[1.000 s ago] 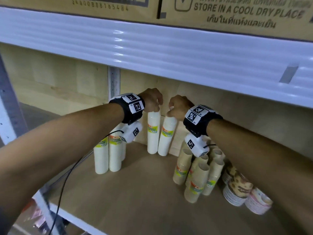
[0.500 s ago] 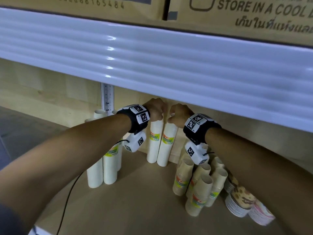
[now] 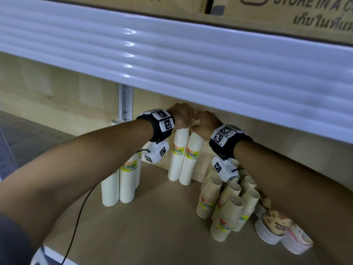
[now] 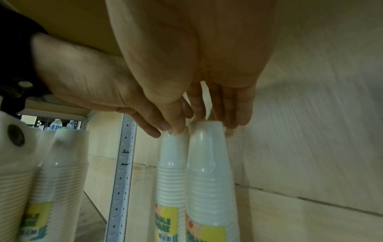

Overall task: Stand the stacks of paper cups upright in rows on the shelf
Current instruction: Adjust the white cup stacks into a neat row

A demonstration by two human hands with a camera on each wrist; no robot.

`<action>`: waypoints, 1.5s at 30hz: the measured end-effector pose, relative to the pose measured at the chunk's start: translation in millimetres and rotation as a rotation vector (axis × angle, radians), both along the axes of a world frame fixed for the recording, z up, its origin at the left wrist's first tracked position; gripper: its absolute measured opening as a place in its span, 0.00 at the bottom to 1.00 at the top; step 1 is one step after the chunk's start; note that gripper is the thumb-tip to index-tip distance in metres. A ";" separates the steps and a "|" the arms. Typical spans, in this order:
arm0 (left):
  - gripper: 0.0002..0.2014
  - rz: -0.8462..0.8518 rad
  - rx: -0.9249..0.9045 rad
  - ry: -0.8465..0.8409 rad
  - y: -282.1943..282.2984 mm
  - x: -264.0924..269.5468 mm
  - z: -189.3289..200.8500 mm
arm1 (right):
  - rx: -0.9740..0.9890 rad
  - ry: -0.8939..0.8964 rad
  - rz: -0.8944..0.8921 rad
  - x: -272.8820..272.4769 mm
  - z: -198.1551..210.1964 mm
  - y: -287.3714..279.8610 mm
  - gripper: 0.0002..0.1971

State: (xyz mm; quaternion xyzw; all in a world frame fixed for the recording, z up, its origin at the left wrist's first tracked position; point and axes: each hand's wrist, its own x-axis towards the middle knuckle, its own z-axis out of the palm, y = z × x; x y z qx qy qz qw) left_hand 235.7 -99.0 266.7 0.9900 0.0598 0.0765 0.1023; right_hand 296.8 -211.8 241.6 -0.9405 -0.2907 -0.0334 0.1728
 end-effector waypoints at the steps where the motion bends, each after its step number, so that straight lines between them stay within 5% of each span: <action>1: 0.20 0.011 -0.049 -0.041 -0.2 -5.8 2.1 | 0.005 -0.015 0.008 0.6 2.5 1.4 0.21; 11: 0.22 0.114 0.034 0.045 54.5 -34.2 35.4 | -0.022 -0.059 0.178 -33.0 28.9 39.2 0.22; 19: 0.12 0.236 0.115 0.217 91.2 -94.3 55.0 | -0.047 -0.097 0.385 -81.7 34.7 83.5 0.20; 22: 0.19 0.282 0.109 0.231 102.0 -110.6 49.8 | -0.086 -0.080 0.436 -94.1 30.4 94.8 0.19; 33: 0.20 0.316 0.042 0.301 110.7 -128.2 10.5 | -0.149 -0.027 0.470 -110.6 8.9 111.9 0.19; 38: 0.19 0.290 0.059 0.305 110.9 -129.8 -2.5 | -0.129 -0.032 0.499 -111.4 0.8 113.4 0.08; 45: 0.18 0.247 0.087 0.273 111.0 -132.0 -3.3 | -0.118 -0.030 0.508 -114.6 2.2 110.0 0.14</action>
